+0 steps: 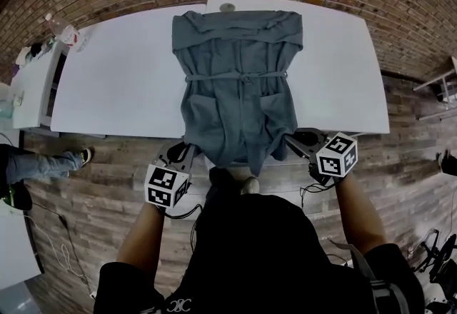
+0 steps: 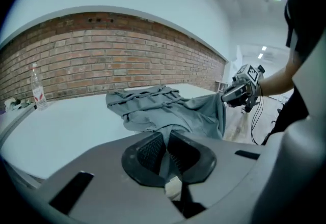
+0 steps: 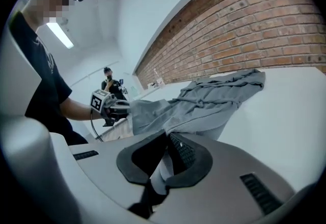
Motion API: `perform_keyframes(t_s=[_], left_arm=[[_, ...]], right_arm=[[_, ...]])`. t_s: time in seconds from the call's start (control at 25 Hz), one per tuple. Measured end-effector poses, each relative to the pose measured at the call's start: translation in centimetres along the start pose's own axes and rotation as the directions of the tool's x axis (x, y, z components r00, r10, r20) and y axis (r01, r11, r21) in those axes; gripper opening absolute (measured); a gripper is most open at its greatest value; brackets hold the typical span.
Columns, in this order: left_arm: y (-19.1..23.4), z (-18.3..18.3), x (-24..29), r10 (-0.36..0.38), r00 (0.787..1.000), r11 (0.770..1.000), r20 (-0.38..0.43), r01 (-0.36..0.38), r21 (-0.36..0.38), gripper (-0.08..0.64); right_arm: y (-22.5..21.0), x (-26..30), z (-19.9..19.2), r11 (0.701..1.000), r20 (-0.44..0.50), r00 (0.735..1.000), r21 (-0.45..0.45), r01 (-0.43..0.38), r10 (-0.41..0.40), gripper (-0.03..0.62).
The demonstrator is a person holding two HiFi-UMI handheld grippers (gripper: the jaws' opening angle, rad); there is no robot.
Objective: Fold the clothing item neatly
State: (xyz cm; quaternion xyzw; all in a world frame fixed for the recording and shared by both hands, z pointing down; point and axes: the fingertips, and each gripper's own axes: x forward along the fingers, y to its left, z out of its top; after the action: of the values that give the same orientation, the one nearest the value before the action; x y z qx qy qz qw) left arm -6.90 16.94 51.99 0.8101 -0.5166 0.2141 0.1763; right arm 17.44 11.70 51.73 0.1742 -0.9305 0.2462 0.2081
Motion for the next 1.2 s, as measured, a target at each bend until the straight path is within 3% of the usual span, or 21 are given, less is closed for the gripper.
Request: perform_keyframes(t_s=[0.24, 0.52, 0.72, 0.92, 1.08, 1.2], left_arm=[[1.8, 5.4, -0.3, 0.051, 0.996, 0.999, 0.067, -0.051, 0.003, 0.008], [5.6, 10.7, 1.4, 0.096, 0.991, 0.995, 0.096, -0.098, 0.012, 0.008], [10.3, 14.0, 4.1, 0.105, 0.989, 0.994, 0.104, -0.100, -0.050, 0.008], [15.3, 16.3, 8.1, 0.100, 0.992, 0.995, 0.078, -0.098, -0.029, 0.008], [19.0, 18.0, 11.6, 0.103, 0.993, 0.995, 0.058, -0.102, -0.017, 0.008], [21.0, 18.6, 14.6, 0.102, 0.994, 0.994, 0.028, -0.103, 0.033, 0.009]], right_arm=[[-0.6, -0.2, 5.3, 0.999, 0.085, 0.996, -0.036, -0.022, 0.025, 0.018], [-4.3, 0.1, 12.5, 0.998, 0.155, 0.988, -0.055, 0.016, -0.007, 0.018], [-8.9, 1.9, 16.4, 0.995, 0.160, 0.983, -0.017, 0.094, -0.090, 0.018], [-13.9, 4.1, 19.4, 0.980, 0.148, 0.969, 0.049, 0.195, -0.200, 0.018], [-18.3, 5.4, 20.9, 0.952, 0.136, 0.946, 0.126, 0.279, -0.295, 0.018], [-21.6, 6.4, 21.3, 0.917, 0.104, 0.922, 0.189, 0.350, -0.374, 0.018]])
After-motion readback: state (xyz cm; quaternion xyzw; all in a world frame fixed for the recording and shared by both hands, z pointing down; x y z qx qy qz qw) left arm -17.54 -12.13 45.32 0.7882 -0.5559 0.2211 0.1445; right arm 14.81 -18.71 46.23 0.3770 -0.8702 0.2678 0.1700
